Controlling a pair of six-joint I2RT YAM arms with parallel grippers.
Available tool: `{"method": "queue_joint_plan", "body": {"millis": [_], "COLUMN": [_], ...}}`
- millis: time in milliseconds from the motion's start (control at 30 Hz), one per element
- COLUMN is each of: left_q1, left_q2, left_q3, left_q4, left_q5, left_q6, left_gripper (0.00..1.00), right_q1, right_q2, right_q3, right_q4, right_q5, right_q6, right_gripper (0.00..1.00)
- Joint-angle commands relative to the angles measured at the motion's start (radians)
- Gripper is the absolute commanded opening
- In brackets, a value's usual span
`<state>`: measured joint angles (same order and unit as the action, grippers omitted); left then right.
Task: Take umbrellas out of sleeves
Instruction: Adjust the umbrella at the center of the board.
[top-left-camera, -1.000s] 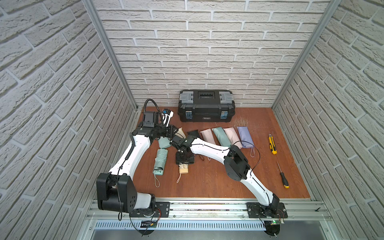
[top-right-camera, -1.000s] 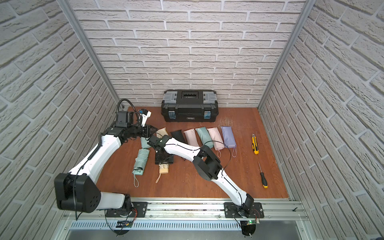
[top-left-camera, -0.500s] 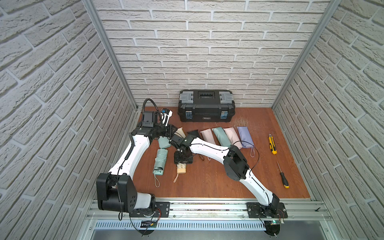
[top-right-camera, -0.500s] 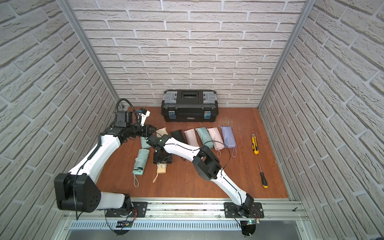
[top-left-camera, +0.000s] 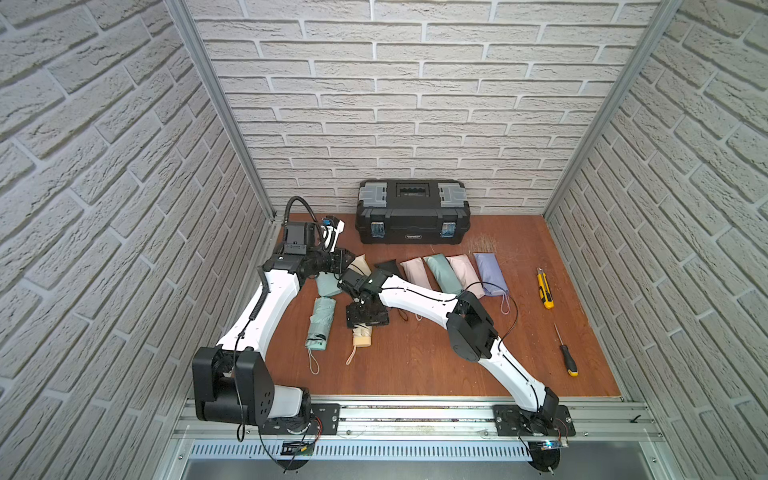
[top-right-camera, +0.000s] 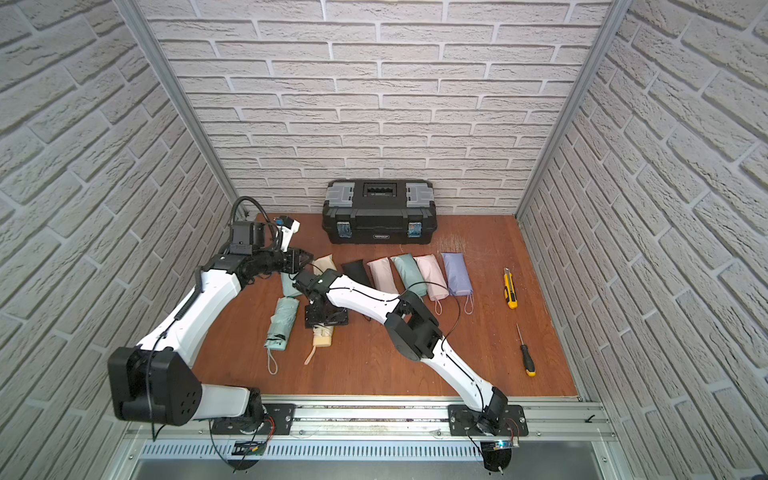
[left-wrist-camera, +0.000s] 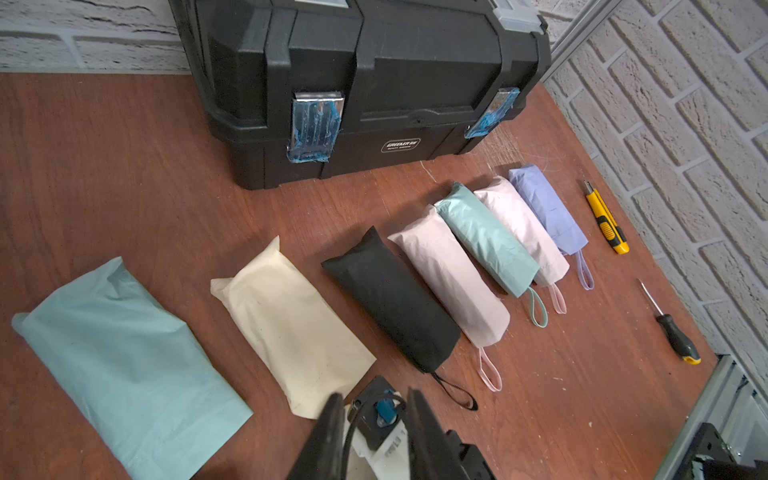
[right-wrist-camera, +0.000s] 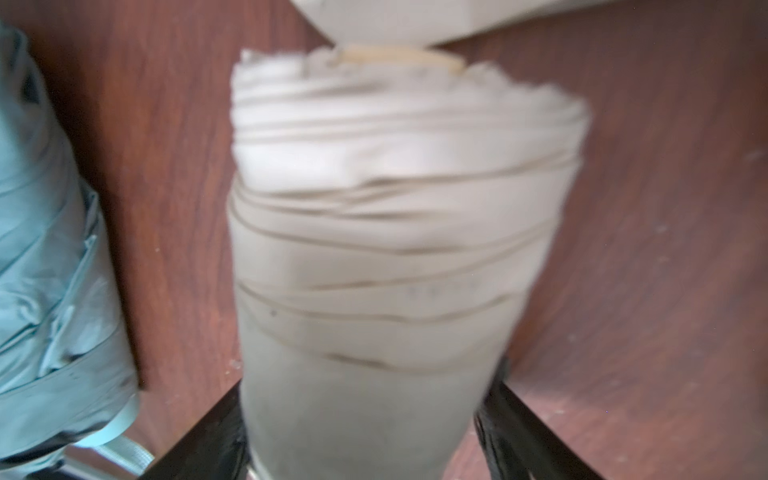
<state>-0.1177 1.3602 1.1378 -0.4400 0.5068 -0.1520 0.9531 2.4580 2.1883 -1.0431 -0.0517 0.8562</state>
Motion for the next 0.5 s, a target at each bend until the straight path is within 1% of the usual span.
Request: {"method": "queue_joint_plan", "body": {"millis": [0,67,200,367,433,467], "left_q1": [0.003,0.004,0.003,0.003,0.003,0.003], "left_q2": [-0.058,-0.083,-0.107,-0.132,-0.138,-0.142], "left_q3": [-0.032,-0.048,-0.059,-0.067,-0.068,-0.07], "left_q4": [0.041,0.057,0.08,0.095,0.095,0.099], "left_q5": [0.004,-0.018,-0.034,-0.03,-0.033,-0.035], "left_q6": [-0.004,-0.007,-0.015,-0.025,-0.025,-0.027], "left_gripper": [0.33,0.36,0.36,0.36,0.34,0.34], "right_q1": [-0.004,-0.005,-0.003,0.003,0.004,0.005], "right_q2": [-0.145,-0.203,-0.338,-0.54,-0.564,-0.556], "right_q3": [-0.044,-0.097,-0.256,-0.54,-0.579,-0.57], "right_q4": [-0.026,-0.021,0.03,0.193,0.215,0.2], "right_q5": [0.118,0.156,0.198,0.163,0.164,0.181], "right_q6": [-0.046,-0.055,-0.045,-0.027,-0.019,-0.02], "right_gripper": [0.83,0.83,0.82,0.82,0.82,0.81]}}
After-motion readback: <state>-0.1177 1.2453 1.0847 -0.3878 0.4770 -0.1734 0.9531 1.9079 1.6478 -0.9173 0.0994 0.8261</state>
